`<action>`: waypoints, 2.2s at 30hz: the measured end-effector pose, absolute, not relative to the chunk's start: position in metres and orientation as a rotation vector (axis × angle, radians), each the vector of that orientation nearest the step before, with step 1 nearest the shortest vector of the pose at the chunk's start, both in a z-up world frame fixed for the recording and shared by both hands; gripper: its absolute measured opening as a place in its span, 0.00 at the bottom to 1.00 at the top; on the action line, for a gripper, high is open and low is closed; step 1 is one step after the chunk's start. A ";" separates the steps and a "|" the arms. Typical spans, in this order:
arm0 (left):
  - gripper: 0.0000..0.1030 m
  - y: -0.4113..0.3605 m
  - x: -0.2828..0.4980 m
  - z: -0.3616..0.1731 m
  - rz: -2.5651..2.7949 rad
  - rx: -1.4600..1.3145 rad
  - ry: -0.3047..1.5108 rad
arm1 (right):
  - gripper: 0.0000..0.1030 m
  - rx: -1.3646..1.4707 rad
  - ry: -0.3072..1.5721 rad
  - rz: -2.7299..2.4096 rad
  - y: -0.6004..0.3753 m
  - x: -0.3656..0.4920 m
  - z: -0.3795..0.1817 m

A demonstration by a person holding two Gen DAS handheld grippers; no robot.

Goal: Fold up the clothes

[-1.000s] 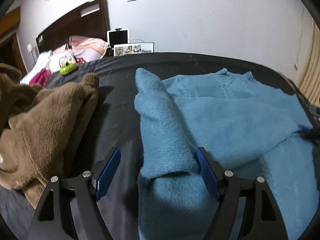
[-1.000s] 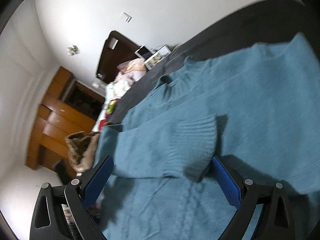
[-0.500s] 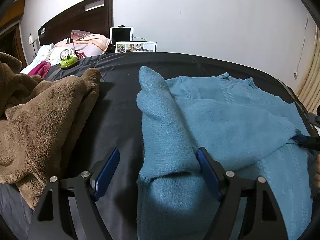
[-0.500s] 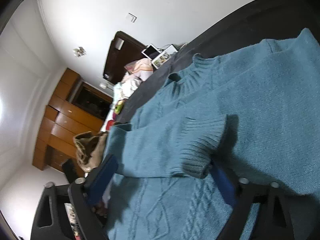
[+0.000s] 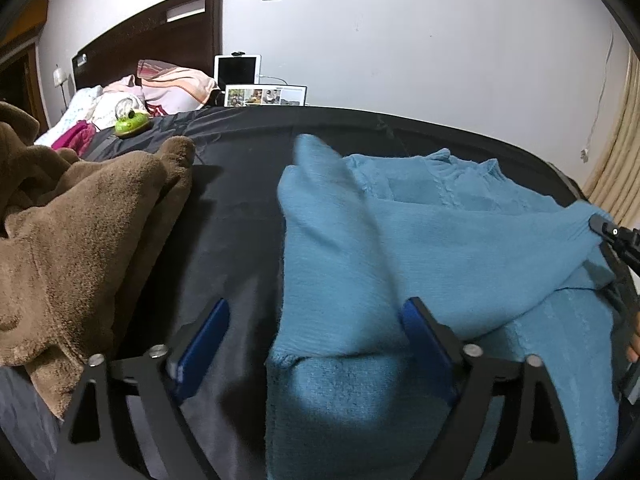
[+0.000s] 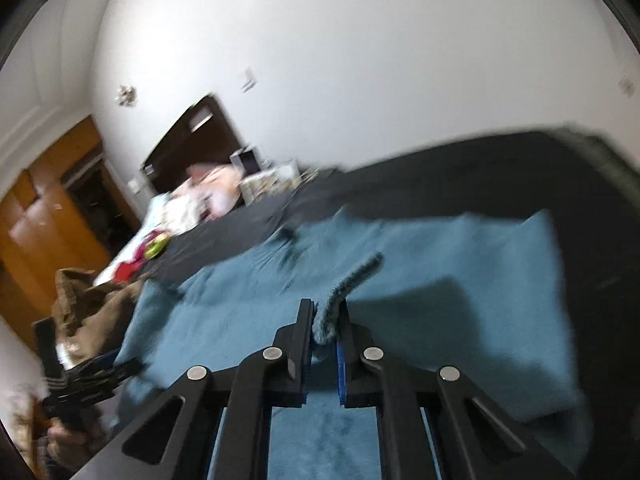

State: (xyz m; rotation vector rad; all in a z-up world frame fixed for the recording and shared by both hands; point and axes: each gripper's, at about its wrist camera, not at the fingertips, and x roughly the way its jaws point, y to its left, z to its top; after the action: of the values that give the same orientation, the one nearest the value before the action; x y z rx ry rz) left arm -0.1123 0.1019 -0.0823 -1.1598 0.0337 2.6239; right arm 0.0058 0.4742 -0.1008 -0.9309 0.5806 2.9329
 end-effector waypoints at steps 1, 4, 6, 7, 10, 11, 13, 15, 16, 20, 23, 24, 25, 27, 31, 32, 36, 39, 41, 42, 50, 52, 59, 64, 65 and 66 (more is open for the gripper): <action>0.99 0.102 -0.112 -0.082 2.630 -1.157 0.036 | 0.10 -0.901 0.543 2.905 0.476 0.008 -0.099; 0.99 0.102 -0.111 -0.082 2.648 -1.156 0.047 | 0.10 -0.911 0.518 2.856 0.483 0.004 -0.101; 0.99 0.102 -0.112 -0.083 2.649 -1.171 0.044 | 0.10 -0.957 0.510 2.826 0.484 -0.001 -0.108; 0.99 0.102 -0.113 -0.084 2.653 -1.180 0.045 | 0.10 -0.989 0.497 2.810 0.483 -0.005 -0.112; 0.99 0.100 -0.115 -0.086 2.672 -1.207 0.052 | 0.13 -1.033 0.435 2.723 0.481 -0.007 -0.120; 0.99 0.100 -0.116 -0.087 2.677 -1.216 0.054 | 0.20 -1.036 0.428 2.708 0.481 -0.007 -0.121; 0.99 0.100 -0.116 -0.087 2.690 -1.226 0.070 | 0.47 -1.016 0.383 2.638 0.483 -0.005 -0.121; 0.99 0.103 -0.114 -0.083 2.709 -1.209 0.117 | 0.78 -0.927 0.355 2.623 0.484 0.001 -0.113; 0.99 0.104 -0.112 -0.081 2.718 -1.201 0.140 | 0.79 -0.886 0.339 2.621 0.484 0.005 -0.109; 0.99 0.114 -0.106 -0.057 2.700 -1.113 0.176 | 0.79 -0.794 0.249 2.704 0.470 0.012 -0.098; 0.99 0.130 -0.109 -0.040 2.634 -1.063 0.176 | 0.79 -0.853 0.214 2.827 0.453 0.006 -0.099; 0.99 0.135 -0.112 -0.036 2.609 -1.058 0.175 | 0.79 -0.893 0.205 2.847 0.449 0.002 -0.103; 0.99 0.141 -0.117 -0.035 2.585 -1.061 0.169 | 0.79 -0.931 0.195 2.863 0.446 -0.001 -0.106; 0.99 0.148 -0.128 -0.037 2.549 -1.075 0.153 | 0.79 -0.996 0.173 2.864 0.441 -0.006 -0.112; 0.99 0.156 -0.149 -0.051 2.416 -1.148 0.027 | 0.79 -1.139 0.185 2.840 0.441 -0.017 -0.125; 0.99 0.157 -0.154 -0.054 2.383 -1.165 -0.007 | 0.79 -1.178 0.185 2.824 0.441 -0.018 -0.129; 0.99 0.160 -0.175 -0.070 2.419 -1.250 -0.017 | 0.81 -1.282 0.108 2.760 0.436 -0.023 -0.142; 0.99 0.157 -0.192 -0.089 2.446 -1.336 -0.004 | 0.82 -1.287 0.089 2.759 0.435 -0.025 -0.144; 0.99 0.153 -0.198 -0.099 2.468 -1.373 -0.001 | 0.82 -1.290 0.094 2.760 0.435 -0.027 -0.144; 0.99 0.150 -0.198 -0.100 2.472 -1.373 -0.011 | 0.82 -1.291 0.088 2.759 0.434 -0.027 -0.145; 0.99 0.124 -0.190 -0.078 2.461 -1.311 -0.227 | 0.83 -1.289 0.077 2.755 0.433 -0.026 -0.144; 0.99 0.121 -0.184 -0.064 2.438 -1.253 -0.293 | 0.83 -1.288 0.078 2.755 0.433 -0.026 -0.143; 0.99 0.144 -0.175 -0.054 2.283 -1.197 -0.340 | 0.83 -1.240 0.110 2.666 0.447 -0.024 -0.143; 0.99 0.160 -0.184 -0.078 2.267 -1.285 -0.300 | 0.83 -1.254 0.182 2.606 0.468 -0.022 -0.146; 0.99 0.162 -0.186 -0.085 2.280 -1.308 -0.280 | 0.83 -1.244 0.150 2.599 0.465 -0.022 -0.145; 0.99 0.163 -0.187 -0.091 2.299 -1.331 -0.258 | 0.83 -1.233 0.119 2.592 0.462 -0.021 -0.144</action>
State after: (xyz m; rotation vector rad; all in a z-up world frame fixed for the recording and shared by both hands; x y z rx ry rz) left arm -0.1874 0.1630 -0.0912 -1.3305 -0.2580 2.2993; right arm -0.0210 0.4625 -0.1437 -1.2328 0.1192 2.5916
